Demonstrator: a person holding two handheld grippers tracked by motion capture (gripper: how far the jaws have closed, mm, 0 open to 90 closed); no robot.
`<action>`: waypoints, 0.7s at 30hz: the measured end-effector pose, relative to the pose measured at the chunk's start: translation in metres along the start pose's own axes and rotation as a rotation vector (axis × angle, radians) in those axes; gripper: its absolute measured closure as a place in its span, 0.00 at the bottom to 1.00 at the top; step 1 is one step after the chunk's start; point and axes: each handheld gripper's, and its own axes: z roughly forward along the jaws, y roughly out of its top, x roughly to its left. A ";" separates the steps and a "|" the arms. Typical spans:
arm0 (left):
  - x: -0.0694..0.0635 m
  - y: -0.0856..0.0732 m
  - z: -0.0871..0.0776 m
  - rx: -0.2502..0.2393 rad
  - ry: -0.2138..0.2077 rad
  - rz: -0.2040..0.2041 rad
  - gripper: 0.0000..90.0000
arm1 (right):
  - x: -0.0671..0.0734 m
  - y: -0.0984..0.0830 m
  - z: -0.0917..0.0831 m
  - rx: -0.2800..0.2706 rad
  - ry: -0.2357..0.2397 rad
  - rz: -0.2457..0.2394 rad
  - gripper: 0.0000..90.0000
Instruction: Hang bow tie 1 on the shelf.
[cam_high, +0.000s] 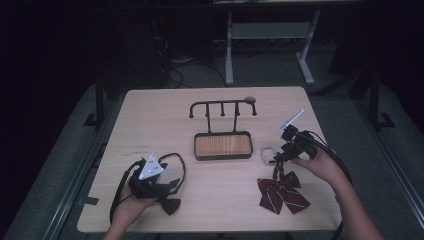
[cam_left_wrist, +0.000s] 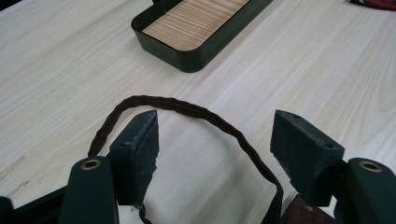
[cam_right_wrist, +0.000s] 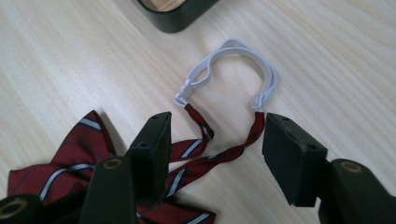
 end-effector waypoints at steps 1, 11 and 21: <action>0.000 0.000 0.000 0.000 -0.001 0.000 0.37 | -0.001 0.001 0.002 0.005 -0.001 0.006 0.49; 0.000 0.000 0.001 0.006 -0.005 -0.002 0.37 | -0.013 0.005 0.017 0.062 -0.026 0.030 0.55; 0.000 0.000 0.001 0.005 -0.005 -0.002 0.37 | -0.020 0.008 0.031 0.113 -0.050 0.047 0.65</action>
